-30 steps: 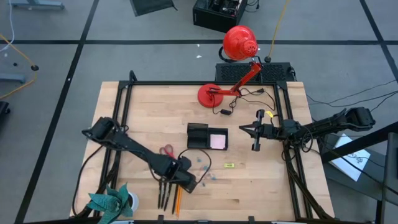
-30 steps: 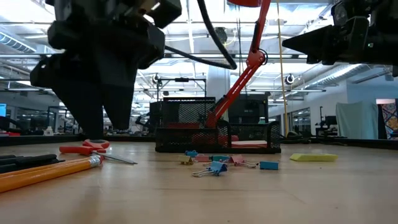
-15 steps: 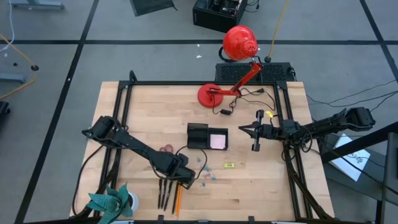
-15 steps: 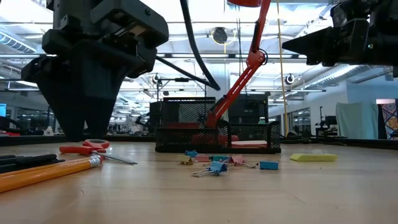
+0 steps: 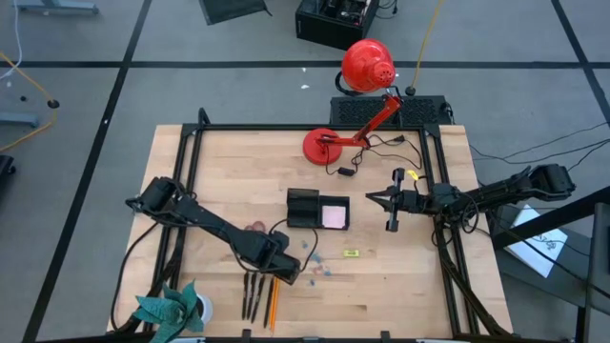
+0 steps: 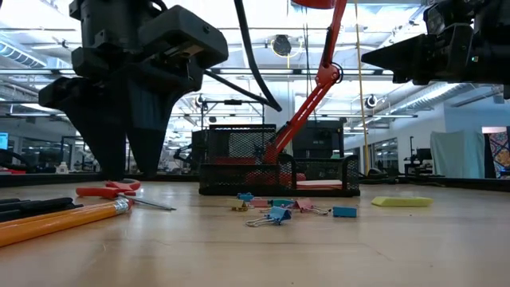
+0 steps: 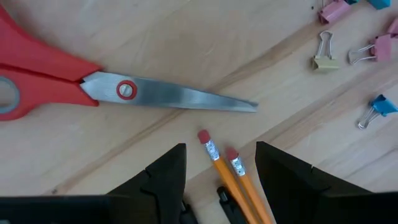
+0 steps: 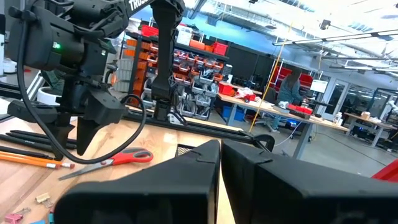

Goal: Pick and place office supplies into organizer
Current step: Put the left pencil into the mesh desk organizer

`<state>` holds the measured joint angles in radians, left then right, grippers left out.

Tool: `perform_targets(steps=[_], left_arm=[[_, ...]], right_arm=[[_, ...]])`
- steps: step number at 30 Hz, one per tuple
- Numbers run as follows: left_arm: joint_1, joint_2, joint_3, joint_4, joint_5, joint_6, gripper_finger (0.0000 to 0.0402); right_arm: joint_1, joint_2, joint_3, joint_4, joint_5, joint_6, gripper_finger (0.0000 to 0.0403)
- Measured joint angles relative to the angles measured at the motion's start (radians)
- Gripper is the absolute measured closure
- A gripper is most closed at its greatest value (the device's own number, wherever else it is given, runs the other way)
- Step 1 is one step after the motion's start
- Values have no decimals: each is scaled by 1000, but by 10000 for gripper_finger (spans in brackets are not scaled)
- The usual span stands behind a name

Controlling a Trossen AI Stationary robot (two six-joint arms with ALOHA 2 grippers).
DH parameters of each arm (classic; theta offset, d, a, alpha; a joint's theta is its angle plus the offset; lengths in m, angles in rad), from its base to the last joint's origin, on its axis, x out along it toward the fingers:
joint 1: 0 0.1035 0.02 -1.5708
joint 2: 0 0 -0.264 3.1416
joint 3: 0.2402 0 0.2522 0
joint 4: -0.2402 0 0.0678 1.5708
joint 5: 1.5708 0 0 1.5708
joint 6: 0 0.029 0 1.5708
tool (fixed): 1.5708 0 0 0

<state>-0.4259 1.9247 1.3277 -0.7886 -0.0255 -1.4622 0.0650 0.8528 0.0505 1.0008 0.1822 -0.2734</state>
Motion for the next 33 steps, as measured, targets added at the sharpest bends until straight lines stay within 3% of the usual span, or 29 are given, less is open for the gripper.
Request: perform_targets(steps=[15, 33], left_arm=[[-8, 85, 4, 66, 26, -60, 206], [-28, 90, 3, 40, 28, -118, 206]], right_arm=[[0, -1, 0, -16, 0, 0, 394], [0, -2, 0, -11, 0, 0, 394]])
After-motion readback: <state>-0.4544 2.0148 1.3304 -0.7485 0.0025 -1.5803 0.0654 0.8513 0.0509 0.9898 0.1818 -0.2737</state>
